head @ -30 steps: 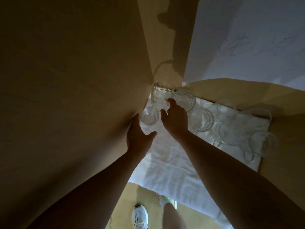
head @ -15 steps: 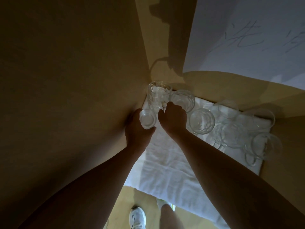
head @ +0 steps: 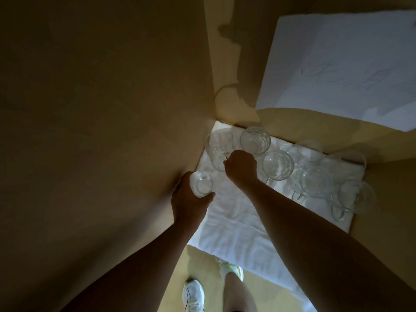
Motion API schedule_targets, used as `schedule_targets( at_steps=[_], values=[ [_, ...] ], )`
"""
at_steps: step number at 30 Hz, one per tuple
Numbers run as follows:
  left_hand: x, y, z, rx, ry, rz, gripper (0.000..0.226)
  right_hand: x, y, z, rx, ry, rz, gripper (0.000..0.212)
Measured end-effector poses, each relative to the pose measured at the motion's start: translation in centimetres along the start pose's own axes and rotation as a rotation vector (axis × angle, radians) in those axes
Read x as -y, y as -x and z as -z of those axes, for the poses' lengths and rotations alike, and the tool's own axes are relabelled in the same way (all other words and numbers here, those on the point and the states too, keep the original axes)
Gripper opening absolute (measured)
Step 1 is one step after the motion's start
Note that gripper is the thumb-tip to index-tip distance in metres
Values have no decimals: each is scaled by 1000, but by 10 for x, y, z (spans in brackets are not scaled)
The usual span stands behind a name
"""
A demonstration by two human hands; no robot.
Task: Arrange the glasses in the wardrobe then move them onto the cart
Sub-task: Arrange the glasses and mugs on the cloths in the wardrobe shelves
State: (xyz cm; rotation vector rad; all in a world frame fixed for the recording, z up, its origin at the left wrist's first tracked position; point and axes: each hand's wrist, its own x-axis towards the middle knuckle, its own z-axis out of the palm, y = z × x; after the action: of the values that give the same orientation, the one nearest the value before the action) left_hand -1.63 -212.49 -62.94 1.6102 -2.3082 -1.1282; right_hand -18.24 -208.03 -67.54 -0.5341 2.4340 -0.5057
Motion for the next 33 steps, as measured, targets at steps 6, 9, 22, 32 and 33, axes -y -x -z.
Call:
schedule_targets(
  at_steps=[6,9,22,32,33],
  values=[
    [-5,35,24,44,-16,31,64,0,46,19,33,-59,-43,23],
    [-11,47,37,65,-39,1,67,1,71,32,71,36,-54,38],
    [-59,96,113,117,136,-304,80,9,190,120,-60,-668,-334,13],
    [-118,138,195,143,469,-439,62,66,280,193,-274,-1155,-417,15],
    [-124,141,203,155,500,-443,63,70,290,201,-285,-1121,-396,18]
  ],
)
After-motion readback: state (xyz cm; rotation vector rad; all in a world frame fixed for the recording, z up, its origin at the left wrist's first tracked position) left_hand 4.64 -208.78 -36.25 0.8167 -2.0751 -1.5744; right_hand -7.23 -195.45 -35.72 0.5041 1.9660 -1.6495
